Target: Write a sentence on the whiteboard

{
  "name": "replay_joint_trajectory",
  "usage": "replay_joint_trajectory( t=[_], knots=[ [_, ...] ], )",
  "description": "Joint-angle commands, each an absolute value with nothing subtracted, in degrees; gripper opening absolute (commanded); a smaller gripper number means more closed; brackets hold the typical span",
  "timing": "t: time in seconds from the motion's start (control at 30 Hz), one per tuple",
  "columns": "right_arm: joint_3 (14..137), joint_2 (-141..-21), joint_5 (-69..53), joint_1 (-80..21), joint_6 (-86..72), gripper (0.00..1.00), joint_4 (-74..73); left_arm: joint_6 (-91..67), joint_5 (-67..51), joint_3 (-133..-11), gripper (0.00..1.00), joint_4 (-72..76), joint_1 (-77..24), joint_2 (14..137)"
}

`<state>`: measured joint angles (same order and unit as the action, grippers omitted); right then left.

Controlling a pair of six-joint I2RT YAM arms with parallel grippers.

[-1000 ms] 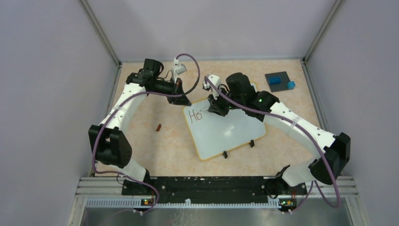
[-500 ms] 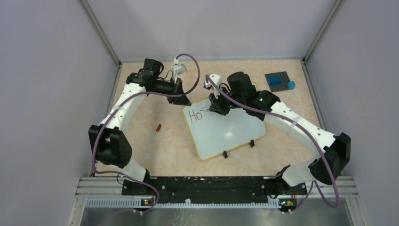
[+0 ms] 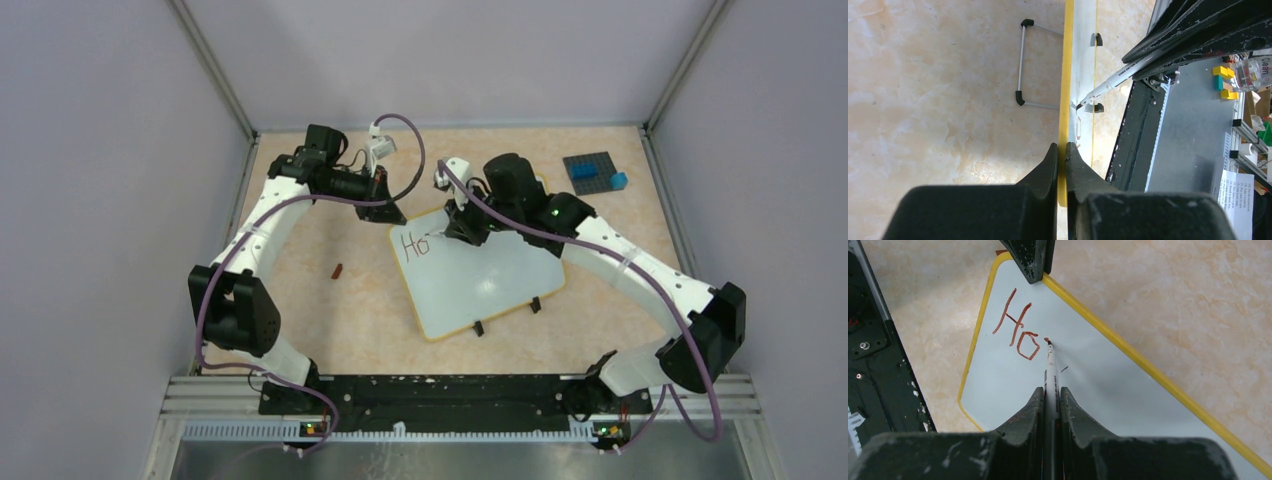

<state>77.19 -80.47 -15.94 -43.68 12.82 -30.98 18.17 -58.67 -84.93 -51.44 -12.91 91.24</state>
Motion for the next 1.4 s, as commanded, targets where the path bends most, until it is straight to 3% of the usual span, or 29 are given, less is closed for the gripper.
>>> replay_joint_trajectory(
  t=[0.0,0.53,1.37],
  knots=[
    [75.0,-78.9,-13.7,-42.2,13.6,0.00,-31.0,18.2,-59.2,-83.9,0.00,-54.0,-14.3,91.2],
    [67.6,-78.1,-15.6,-46.4,12.0,0.00,-29.4,18.1,-59.0,-84.0,0.00,-53.9,-14.4,91.4],
    [78.0,-78.7,-15.5,-43.5,12.0,0.00,-29.8,18.3,-58.9,-84.2,0.00,-54.0,-14.8,91.2]
  ],
)
